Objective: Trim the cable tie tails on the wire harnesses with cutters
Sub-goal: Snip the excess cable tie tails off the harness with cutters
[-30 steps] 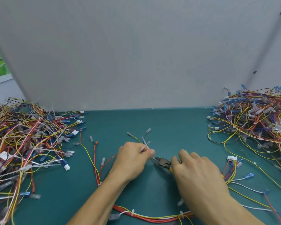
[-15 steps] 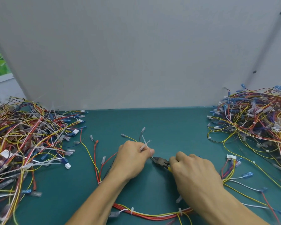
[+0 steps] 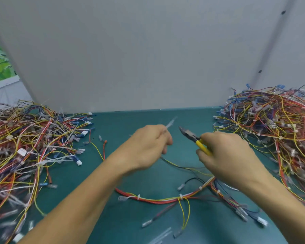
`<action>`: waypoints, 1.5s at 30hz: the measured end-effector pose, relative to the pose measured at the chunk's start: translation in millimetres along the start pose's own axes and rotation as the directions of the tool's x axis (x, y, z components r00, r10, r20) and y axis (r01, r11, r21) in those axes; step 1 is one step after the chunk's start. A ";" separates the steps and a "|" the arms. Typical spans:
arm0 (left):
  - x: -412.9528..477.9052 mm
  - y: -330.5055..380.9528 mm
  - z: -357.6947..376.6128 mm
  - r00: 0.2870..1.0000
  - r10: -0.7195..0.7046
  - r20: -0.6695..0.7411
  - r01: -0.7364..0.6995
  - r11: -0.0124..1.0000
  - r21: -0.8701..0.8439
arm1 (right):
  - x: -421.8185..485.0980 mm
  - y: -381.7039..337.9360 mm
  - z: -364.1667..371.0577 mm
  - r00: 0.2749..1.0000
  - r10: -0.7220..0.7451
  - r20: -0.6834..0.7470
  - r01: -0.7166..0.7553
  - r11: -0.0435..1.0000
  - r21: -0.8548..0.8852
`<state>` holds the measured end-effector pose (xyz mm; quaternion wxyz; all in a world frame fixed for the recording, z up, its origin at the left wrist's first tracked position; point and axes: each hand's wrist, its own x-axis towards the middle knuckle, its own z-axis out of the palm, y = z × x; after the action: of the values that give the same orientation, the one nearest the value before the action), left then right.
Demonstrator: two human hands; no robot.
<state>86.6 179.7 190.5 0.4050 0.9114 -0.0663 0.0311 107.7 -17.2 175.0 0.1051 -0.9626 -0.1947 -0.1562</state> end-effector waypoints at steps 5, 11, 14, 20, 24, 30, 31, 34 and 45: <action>-66.1 6.9 24.5 0.944 0.026 0.330 -0.177 0.882 0.437 | -26.6 1.5 2.1 0.959 0.036 0.281 -0.052 0.997 0.051; -99.3 -12.1 58.5 0.866 -0.175 0.469 -0.197 0.743 0.640 | -30.5 10.8 22.3 0.913 0.254 0.319 -0.235 0.967 -0.098; -106.2 -18.3 58.9 0.857 -0.162 0.490 -0.210 0.758 0.618 | -26.3 18.4 28.5 0.889 0.311 0.337 -0.283 0.950 -0.130; -114.0 -17.3 29.4 0.953 -0.011 0.304 -0.108 0.923 0.370 | -16.4 20.4 38.4 0.862 0.391 0.323 -0.352 0.920 -0.174; -92.0 -38.9 1.6 0.949 -0.184 -0.256 0.285 0.850 0.443 | -14.2 14.7 41.8 0.855 0.431 0.288 -0.404 0.902 -0.150; -60.7 -68.8 2.0 0.747 -0.567 -0.348 0.661 0.572 0.486 | -13.6 9.0 49.3 0.844 0.465 0.267 -0.477 0.879 -0.021; -58.2 -70.9 5.5 0.753 -0.555 -0.353 0.655 0.577 0.488 | -12.5 9.6 50.7 0.844 0.476 0.248 -0.496 0.868 0.023; -47.9 -77.1 9.5 0.766 -0.521 -0.377 0.639 0.683 0.355 | -6.6 12.4 51.4 0.876 0.473 0.091 -0.479 0.833 0.278; 8.8 -63.7 -20.8 0.756 -0.475 -0.451 -0.149 0.546 -0.824 | 47.2 25.6 16.6 0.764 0.626 -0.155 -0.071 0.321 0.944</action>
<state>104.5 236.5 158.6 0.7790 0.5487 0.1584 0.2588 163.7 -19.8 172.1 0.6836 -0.6889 0.0110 -0.2409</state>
